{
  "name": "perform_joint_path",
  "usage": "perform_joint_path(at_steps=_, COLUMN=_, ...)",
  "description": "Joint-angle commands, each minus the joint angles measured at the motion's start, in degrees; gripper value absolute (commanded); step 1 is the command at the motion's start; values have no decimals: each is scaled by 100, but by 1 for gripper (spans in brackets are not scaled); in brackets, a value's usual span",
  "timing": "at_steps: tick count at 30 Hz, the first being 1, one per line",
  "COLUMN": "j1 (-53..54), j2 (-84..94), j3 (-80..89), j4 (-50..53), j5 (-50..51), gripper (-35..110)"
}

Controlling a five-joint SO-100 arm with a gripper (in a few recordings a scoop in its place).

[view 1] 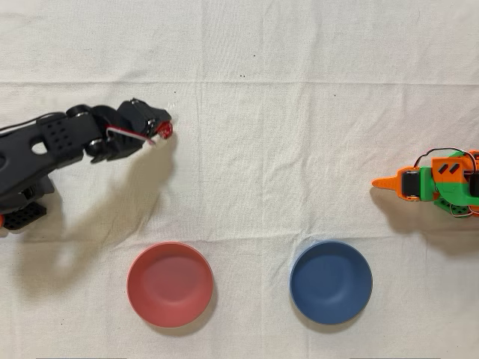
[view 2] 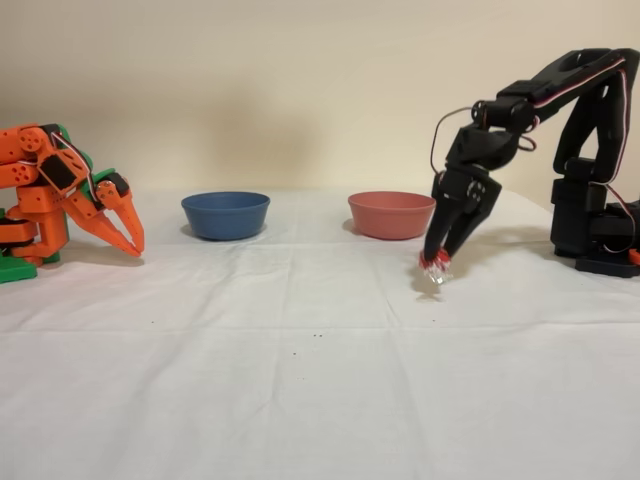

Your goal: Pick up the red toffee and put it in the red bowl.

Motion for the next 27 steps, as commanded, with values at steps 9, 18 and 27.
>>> perform_joint_path(at_steps=9, j1=299, j2=2057, j3=-422, j4=1433, j5=-220, gripper=11)
perform_joint_path(at_steps=18, j1=896, j2=2364, j3=-905, j4=1951, j5=-475, gripper=11)
perform_joint_path(at_steps=27, j1=1503, j2=2057, j3=-1881, j4=2241, j5=-668, gripper=11)
